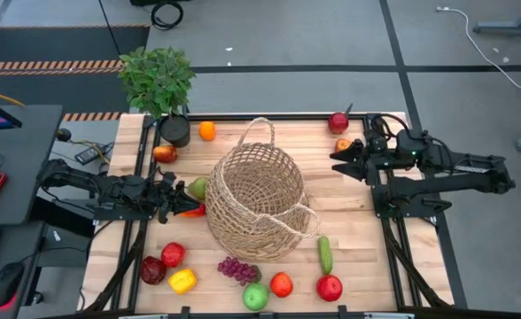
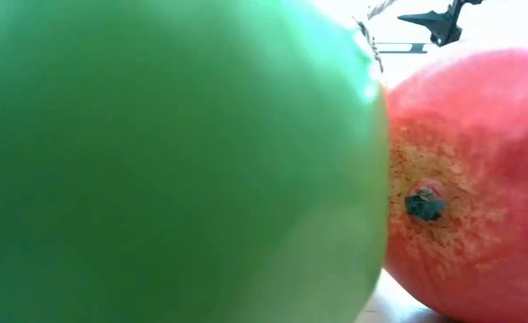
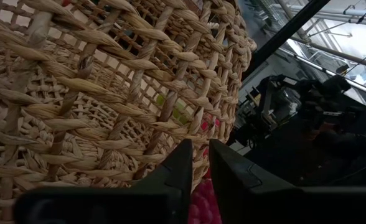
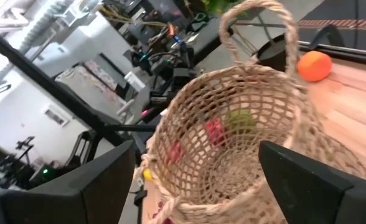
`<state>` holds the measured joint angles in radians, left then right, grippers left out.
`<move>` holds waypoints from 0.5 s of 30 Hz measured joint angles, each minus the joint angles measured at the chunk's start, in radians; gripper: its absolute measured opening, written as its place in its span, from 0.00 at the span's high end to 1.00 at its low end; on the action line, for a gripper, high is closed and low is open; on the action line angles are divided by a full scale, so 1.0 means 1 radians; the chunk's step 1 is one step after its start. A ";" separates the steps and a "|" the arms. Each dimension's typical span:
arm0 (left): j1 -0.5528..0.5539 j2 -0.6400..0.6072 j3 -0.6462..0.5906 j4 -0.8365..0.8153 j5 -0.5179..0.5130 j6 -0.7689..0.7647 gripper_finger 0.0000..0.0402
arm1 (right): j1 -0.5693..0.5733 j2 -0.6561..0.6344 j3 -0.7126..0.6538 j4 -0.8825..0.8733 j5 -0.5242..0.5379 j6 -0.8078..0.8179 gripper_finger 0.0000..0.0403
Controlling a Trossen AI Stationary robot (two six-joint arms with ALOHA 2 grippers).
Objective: Build produce basket
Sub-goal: Put the cucumber into the basket
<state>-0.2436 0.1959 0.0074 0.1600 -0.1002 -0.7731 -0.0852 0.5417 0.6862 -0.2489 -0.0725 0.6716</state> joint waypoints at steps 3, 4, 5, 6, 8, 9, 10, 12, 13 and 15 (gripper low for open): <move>0.000 0.000 0.000 0.000 0.000 0.000 0.84 | 0.026 0.034 0.036 0.000 0.000 -0.021 0.14; 0.000 0.000 0.000 0.000 0.000 0.000 0.84 | 0.033 0.043 0.047 0.000 0.003 -0.025 0.14; 0.000 0.000 0.000 0.000 0.000 0.000 0.85 | 0.040 0.051 0.056 -0.001 0.008 -0.029 0.14; 0.000 0.000 0.000 0.000 0.000 0.000 0.85 | 0.046 0.058 0.066 -0.002 0.015 -0.033 0.14; 0.000 0.000 0.000 0.000 0.000 0.000 0.85 | 0.057 0.066 0.084 -0.002 0.030 -0.039 0.14; 0.000 0.000 0.000 0.000 0.000 0.000 0.86 | 0.063 0.070 0.094 -0.003 0.035 -0.040 0.14; 0.000 0.000 0.000 0.000 0.000 0.000 0.86 | 0.068 0.073 0.106 -0.001 0.041 -0.040 0.14; 0.000 0.000 0.000 0.000 0.000 0.000 0.85 | 0.080 0.080 0.129 -0.003 0.046 -0.044 0.14; 0.000 0.000 0.000 0.000 0.000 0.000 0.85 | 0.087 0.084 0.142 -0.004 0.047 -0.046 0.14; 0.000 0.000 0.000 0.000 0.000 0.000 0.85 | 0.102 0.095 0.173 -0.024 0.048 -0.051 0.14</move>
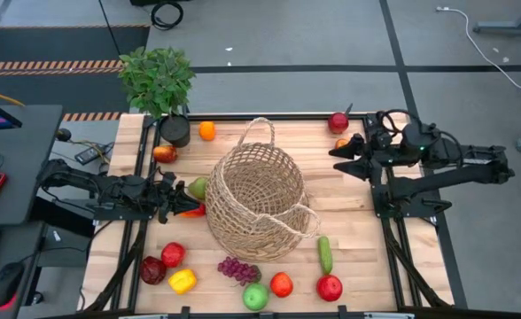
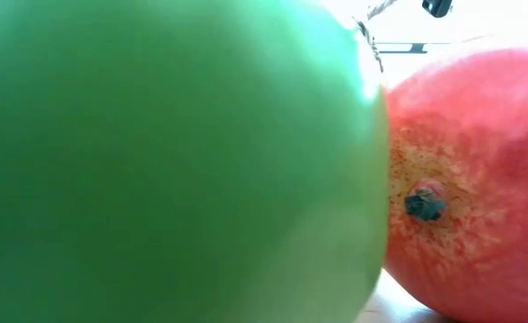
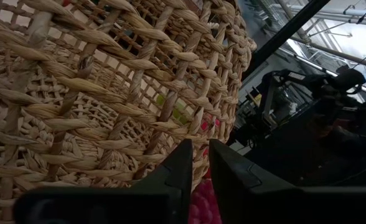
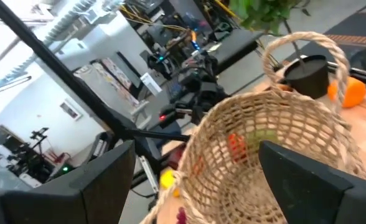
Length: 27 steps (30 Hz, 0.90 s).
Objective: Build produce basket
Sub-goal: Put the cucumber into the basket
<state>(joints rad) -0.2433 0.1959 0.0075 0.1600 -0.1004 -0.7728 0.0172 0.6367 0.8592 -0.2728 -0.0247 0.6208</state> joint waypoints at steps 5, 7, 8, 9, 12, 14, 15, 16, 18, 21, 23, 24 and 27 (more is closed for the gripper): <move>0.000 0.000 0.000 0.000 0.000 0.000 0.85 | 0.039 0.046 0.114 -0.184 0.005 -0.033 0.14; 0.000 0.000 0.000 0.000 0.000 0.000 0.85 | 0.049 0.067 0.168 -0.269 0.005 -0.046 0.14; 0.000 0.000 0.000 0.000 0.000 0.000 0.85 | 0.053 0.078 0.195 -0.315 0.006 -0.050 0.14; 0.000 0.000 0.000 0.000 0.000 0.000 0.86 | 0.058 0.087 0.219 -0.355 0.007 -0.055 0.14; 0.000 0.000 0.000 0.000 0.000 0.000 0.85 | 0.072 0.108 0.281 -0.456 0.023 -0.071 0.14; 0.000 0.000 0.000 0.000 0.000 0.000 0.85 | 0.081 0.120 0.307 -0.519 0.032 -0.073 0.14; 0.000 0.000 0.000 0.000 0.000 0.000 0.85 | 0.085 0.126 0.316 -0.545 0.033 -0.074 0.14; 0.000 0.000 0.000 0.000 0.000 0.000 0.84 | 0.089 0.132 0.321 -0.563 0.033 -0.073 0.14; 0.000 0.000 0.000 0.000 0.000 0.000 0.84 | 0.102 0.143 0.321 -0.605 0.029 -0.058 0.14; 0.000 0.000 0.000 0.000 0.000 -0.001 0.85 | 0.123 0.169 0.321 -0.684 0.027 -0.038 0.14; 0.000 0.000 0.000 0.000 0.000 0.000 0.86 | 0.136 0.192 0.321 -0.751 0.027 -0.015 0.14; 0.000 0.000 0.000 0.000 0.000 0.000 0.86 | 0.140 0.204 0.321 -0.782 0.028 0.000 0.14; 0.000 0.000 0.000 0.000 0.000 0.000 0.85 | 0.150 0.243 0.320 -0.870 0.048 0.049 0.14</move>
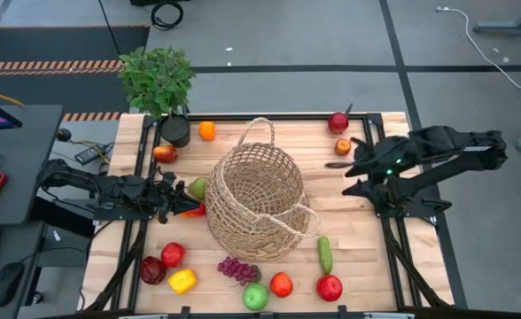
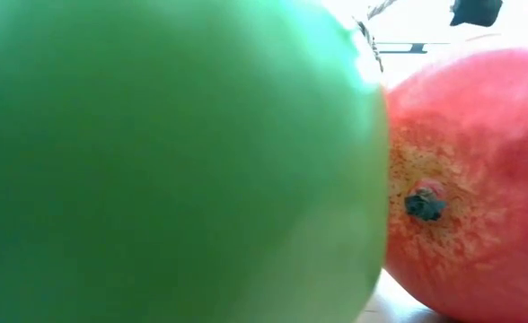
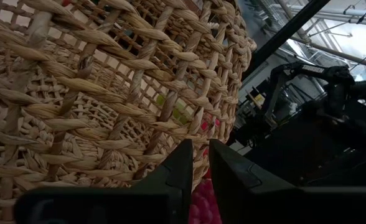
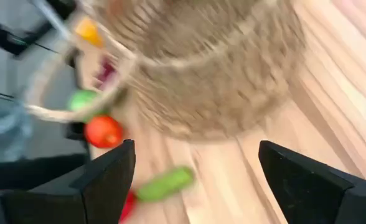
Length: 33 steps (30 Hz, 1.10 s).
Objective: Build produce basket
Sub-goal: Put the cucumber into the basket
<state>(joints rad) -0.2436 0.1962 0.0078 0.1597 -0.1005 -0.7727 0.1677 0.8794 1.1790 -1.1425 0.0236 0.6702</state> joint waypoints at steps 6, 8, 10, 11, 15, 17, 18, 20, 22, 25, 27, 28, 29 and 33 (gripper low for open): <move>0.000 0.000 0.000 0.000 0.000 0.000 0.85 | 0.045 0.046 0.000 -0.051 0.012 0.068 0.14; 0.000 0.000 0.000 0.000 0.000 0.000 0.85 | 0.066 0.052 0.000 -0.074 0.013 0.085 0.14; 0.000 0.000 0.000 0.000 0.000 0.000 0.86 | 0.092 0.053 -0.007 -0.094 0.019 0.107 0.14; 0.000 0.000 0.000 0.000 0.000 0.000 0.86 | 0.104 0.050 -0.016 -0.098 0.021 0.120 0.14; 0.000 0.000 0.000 0.000 0.000 0.000 0.85 | 0.161 0.025 -0.092 -0.100 0.024 0.200 0.14; 0.000 0.000 0.000 0.000 0.000 0.000 0.84 | 0.187 0.018 -0.149 -0.083 0.023 0.247 0.14; 0.000 0.000 0.000 0.000 0.000 0.000 0.84 | 0.199 0.016 -0.179 -0.064 0.023 0.272 0.14; 0.000 0.000 0.000 0.000 0.000 -0.001 0.85 | 0.225 0.013 -0.239 -0.007 0.021 0.324 0.14; 0.000 0.000 0.000 0.000 0.000 0.000 0.85 | 0.257 0.020 -0.293 0.060 0.019 0.375 0.14; 0.000 0.000 0.000 0.000 0.000 0.000 0.86 | 0.321 0.030 -0.361 0.172 0.019 0.444 0.14; 0.000 0.000 0.000 0.000 0.000 -0.001 0.85 | 0.370 0.034 -0.398 0.232 0.018 0.490 0.14; 0.000 0.000 0.000 0.000 0.000 -0.001 0.85 | 0.396 0.036 -0.414 0.257 0.018 0.515 0.14; 0.000 0.000 0.000 0.000 0.000 0.000 0.85 | 0.422 0.037 -0.429 0.279 0.021 0.539 0.14; 0.000 0.000 0.000 0.000 0.000 0.000 0.84 | 0.547 0.037 -0.468 0.358 0.070 0.601 0.14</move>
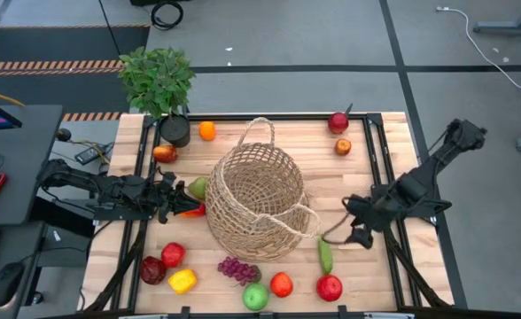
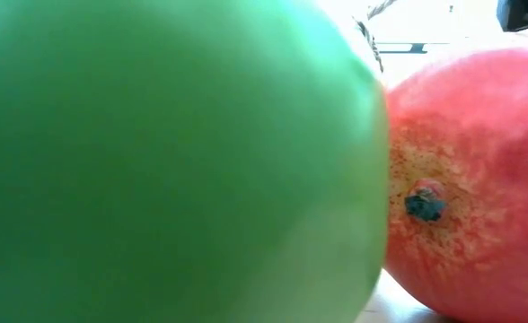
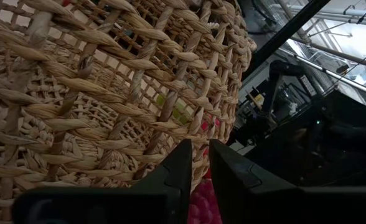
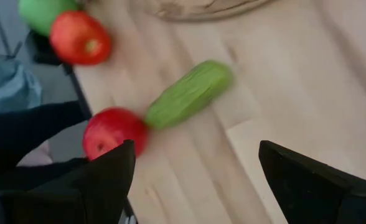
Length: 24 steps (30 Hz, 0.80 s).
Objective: Build produce basket
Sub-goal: Put the cucumber into the basket
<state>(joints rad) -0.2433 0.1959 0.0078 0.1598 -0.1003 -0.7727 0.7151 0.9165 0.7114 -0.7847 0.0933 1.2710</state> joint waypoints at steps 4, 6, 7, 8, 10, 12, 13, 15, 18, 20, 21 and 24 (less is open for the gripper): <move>0.000 0.000 0.000 0.000 0.000 0.000 0.85 | 0.130 0.022 -0.014 0.054 0.070 0.003 0.14; 0.000 0.000 0.000 0.000 0.000 0.000 0.86 | 0.175 0.056 -0.015 0.052 0.079 0.001 0.14; 0.000 0.000 0.000 0.000 0.000 0.000 0.86 | 0.188 0.080 -0.015 0.055 0.072 -0.004 0.14; 0.000 0.000 0.000 0.000 0.000 0.000 0.86 | 0.195 0.107 -0.015 0.059 0.054 -0.007 0.14; 0.000 0.000 0.000 0.000 0.000 0.000 0.86 | 0.190 0.160 -0.016 0.071 0.015 0.002 0.14; 0.000 0.000 0.000 0.000 0.000 0.000 0.86 | 0.174 0.214 -0.016 0.115 -0.008 0.026 0.14; 0.000 0.000 0.000 0.000 0.000 0.000 0.85 | 0.168 0.239 -0.015 0.142 -0.015 0.032 0.14; 0.000 0.000 0.000 0.000 0.000 0.000 0.85 | 0.153 0.292 0.002 0.169 -0.029 0.035 0.14; 0.000 0.000 0.000 0.000 0.000 0.000 0.85 | 0.127 0.375 0.044 0.171 -0.046 0.042 0.14; 0.000 0.000 0.000 0.000 0.000 -0.001 0.86 | 0.103 0.432 0.073 0.172 -0.058 0.072 0.14; 0.000 0.000 0.000 0.000 0.000 0.000 0.86 | 0.090 0.457 0.088 0.171 -0.064 0.095 0.14; 0.000 0.000 0.000 0.000 0.000 -0.001 0.86 | 0.054 0.523 0.137 0.172 -0.067 0.177 0.14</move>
<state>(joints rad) -0.2436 0.1963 0.0078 0.1596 -0.1001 -0.7734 0.7694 1.4393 0.8480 -0.6128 0.0265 1.4480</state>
